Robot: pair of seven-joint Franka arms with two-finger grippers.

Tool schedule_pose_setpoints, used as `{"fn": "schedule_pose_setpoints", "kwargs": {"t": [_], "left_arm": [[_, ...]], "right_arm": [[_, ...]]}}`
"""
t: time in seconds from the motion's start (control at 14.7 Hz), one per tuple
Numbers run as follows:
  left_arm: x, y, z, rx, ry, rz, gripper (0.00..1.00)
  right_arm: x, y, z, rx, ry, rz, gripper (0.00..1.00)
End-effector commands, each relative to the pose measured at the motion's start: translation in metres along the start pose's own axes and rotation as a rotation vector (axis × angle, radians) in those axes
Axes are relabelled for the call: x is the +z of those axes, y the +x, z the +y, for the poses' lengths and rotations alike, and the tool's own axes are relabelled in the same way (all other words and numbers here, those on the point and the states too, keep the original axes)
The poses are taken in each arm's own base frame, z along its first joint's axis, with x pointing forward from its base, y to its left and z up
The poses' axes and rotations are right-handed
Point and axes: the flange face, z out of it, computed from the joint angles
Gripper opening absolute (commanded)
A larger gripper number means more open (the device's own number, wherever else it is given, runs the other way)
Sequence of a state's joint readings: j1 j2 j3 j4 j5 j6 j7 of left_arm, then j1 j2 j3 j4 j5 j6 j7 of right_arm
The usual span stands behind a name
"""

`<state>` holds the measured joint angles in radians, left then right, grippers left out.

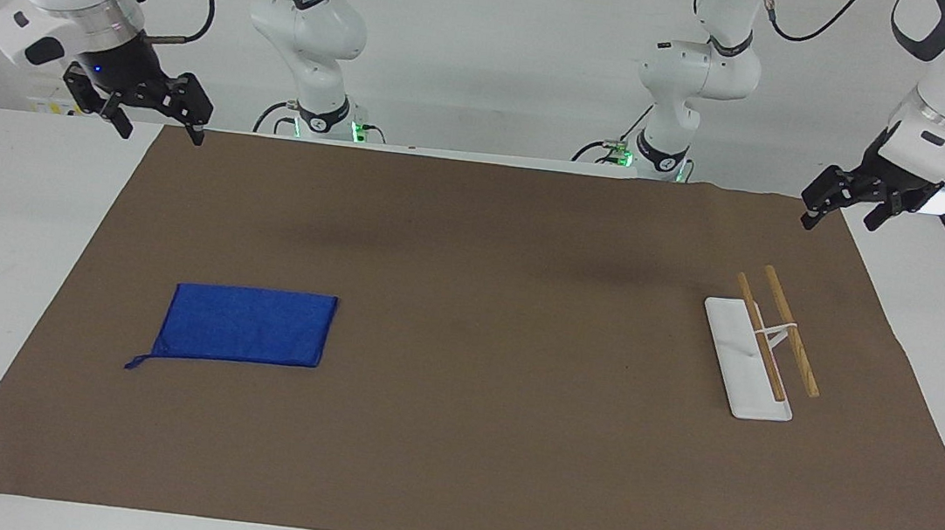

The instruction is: Right arm passes towel to left arm to hang

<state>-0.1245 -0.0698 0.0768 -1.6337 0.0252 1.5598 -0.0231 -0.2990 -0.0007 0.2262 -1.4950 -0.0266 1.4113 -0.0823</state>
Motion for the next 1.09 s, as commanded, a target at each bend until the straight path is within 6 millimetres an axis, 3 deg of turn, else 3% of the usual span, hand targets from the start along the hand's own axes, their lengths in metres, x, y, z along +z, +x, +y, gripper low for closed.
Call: {"fn": "schedule_pose_setpoints", "kwargs": {"t": [0.0,0.55,0.68,0.89,1.02], "left_arm": [[-0.003,0.001,-0.002,-0.009,-0.01,0.015,1.0],[-0.003,0.002,-0.002,-0.012,-0.01,0.015,1.0],[-0.003,0.001,-0.001,-0.011,-0.01,0.013,1.0],[-0.001,-0.001,-0.001,-0.009,-0.008,0.004,1.0],[-0.001,-0.002,-0.002,-0.012,-0.008,0.001,1.0]], "right_arm": [[0.001,-0.005,0.001,-0.018,-0.017,0.01,1.0],[0.005,-0.016,0.0,-0.022,-0.001,-0.066,1.0],[0.014,-0.001,-0.002,-0.019,-0.005,0.015,1.0],[0.058,0.019,-0.019,-0.028,-0.008,0.054,1.0],[0.099,0.028,-0.022,0.001,-0.007,0.071,1.0]]}}
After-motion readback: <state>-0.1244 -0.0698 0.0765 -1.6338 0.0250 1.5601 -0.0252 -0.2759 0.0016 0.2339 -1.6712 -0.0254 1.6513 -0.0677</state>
